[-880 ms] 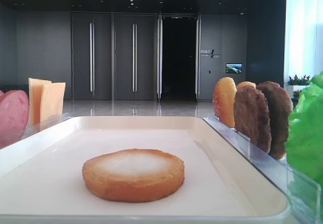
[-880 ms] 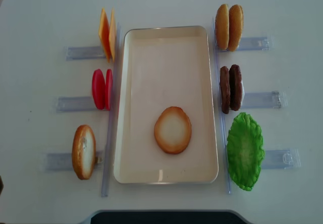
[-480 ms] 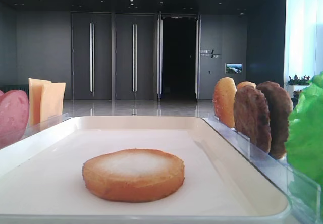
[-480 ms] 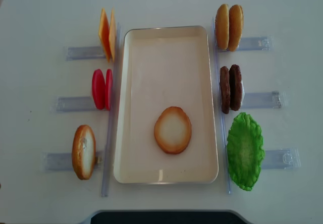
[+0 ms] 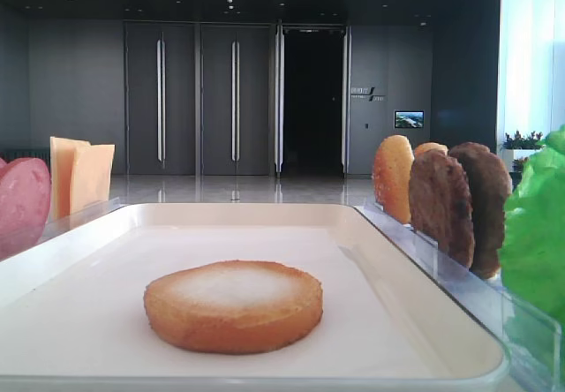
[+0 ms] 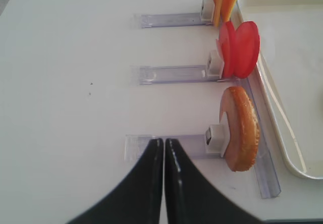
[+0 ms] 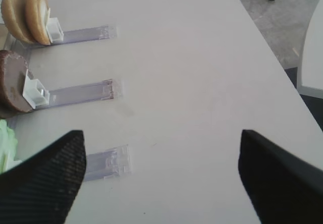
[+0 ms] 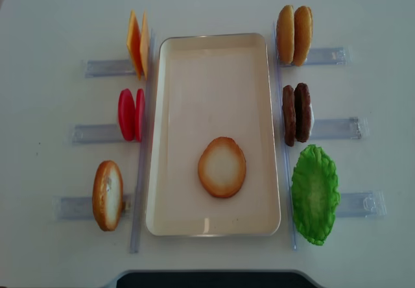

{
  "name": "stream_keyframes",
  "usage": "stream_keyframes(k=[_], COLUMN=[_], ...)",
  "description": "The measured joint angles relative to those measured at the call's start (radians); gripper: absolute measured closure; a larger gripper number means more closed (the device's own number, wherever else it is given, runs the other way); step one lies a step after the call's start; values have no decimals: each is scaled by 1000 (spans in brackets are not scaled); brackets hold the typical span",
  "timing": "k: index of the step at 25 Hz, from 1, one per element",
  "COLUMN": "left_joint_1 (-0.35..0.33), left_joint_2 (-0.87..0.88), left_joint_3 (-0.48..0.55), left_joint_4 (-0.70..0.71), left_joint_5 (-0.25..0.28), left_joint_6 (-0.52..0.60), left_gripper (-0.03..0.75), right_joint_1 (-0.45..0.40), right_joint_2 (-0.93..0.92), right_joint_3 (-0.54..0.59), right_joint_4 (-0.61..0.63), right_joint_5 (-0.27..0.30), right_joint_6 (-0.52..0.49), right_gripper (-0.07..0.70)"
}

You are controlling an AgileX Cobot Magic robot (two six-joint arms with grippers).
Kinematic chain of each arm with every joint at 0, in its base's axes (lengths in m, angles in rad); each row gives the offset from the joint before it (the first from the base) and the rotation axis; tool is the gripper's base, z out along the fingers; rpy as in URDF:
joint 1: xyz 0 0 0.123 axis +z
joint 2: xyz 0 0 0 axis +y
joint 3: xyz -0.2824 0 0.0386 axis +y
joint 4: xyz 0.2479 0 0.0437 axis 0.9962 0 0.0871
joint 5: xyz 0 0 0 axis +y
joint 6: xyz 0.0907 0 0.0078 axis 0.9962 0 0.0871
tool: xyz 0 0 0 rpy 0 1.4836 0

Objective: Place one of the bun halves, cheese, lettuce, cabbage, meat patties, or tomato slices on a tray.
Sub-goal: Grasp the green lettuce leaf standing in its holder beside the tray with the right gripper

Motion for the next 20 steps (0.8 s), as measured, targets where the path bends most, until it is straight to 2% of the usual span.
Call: stream_keyframes(k=[20], left_joint_1=[0], left_joint_2=[0], left_joint_3=[0], left_joint_4=[0], left_joint_5=[0], left_joint_6=[0], left_gripper=[715], right_joint_1=[0], right_joint_2=[0], right_joint_3=[0], right_joint_4=[0], right_joint_5=[0], right_joint_6=[0], right_gripper=[48])
